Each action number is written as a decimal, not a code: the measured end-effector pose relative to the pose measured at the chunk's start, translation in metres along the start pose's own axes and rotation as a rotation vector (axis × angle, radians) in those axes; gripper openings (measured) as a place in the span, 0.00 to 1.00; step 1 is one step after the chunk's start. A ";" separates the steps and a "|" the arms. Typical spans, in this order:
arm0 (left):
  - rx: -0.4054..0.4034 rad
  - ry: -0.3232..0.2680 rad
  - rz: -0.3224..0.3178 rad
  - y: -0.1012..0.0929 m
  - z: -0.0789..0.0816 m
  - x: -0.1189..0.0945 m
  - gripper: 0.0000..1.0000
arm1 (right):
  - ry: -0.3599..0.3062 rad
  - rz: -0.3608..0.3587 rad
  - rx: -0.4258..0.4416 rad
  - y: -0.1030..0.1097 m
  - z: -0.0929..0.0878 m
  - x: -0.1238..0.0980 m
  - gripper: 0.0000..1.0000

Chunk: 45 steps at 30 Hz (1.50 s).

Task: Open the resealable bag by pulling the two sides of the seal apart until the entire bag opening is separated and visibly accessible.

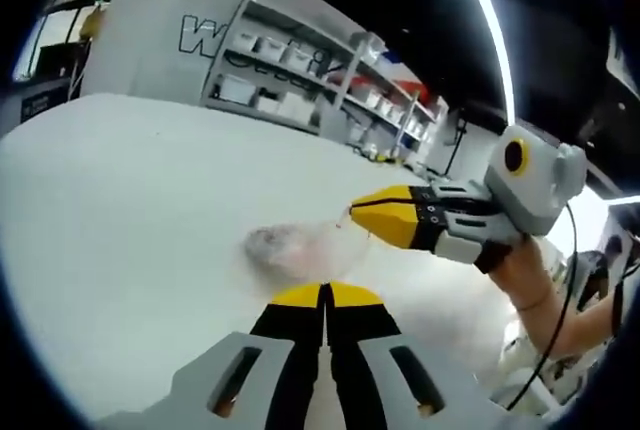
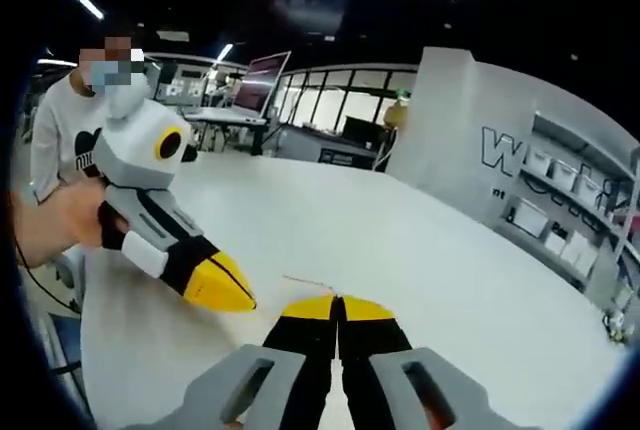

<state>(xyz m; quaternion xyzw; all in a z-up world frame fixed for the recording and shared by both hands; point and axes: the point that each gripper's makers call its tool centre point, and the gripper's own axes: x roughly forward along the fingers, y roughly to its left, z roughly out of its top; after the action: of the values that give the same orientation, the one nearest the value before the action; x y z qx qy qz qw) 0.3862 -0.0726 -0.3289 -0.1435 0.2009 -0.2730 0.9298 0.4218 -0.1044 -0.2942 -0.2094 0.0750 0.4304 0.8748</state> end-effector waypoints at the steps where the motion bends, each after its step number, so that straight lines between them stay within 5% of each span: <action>1: 0.000 -0.005 0.001 0.000 0.001 0.000 0.01 | -0.004 -0.003 -0.003 0.000 0.001 0.000 0.00; 13: -0.010 -0.037 -0.049 -0.006 0.002 -0.001 0.04 | -0.020 0.002 -0.064 0.001 0.013 -0.002 0.00; 45: 0.018 -0.097 -0.033 -0.003 0.004 -0.038 0.10 | -0.056 -0.046 -0.150 -0.034 0.055 -0.004 0.00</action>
<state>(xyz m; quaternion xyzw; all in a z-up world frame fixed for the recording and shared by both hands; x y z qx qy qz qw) 0.3575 -0.0523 -0.3128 -0.1514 0.1506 -0.2830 0.9350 0.4428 -0.1020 -0.2326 -0.2639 0.0130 0.4202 0.8681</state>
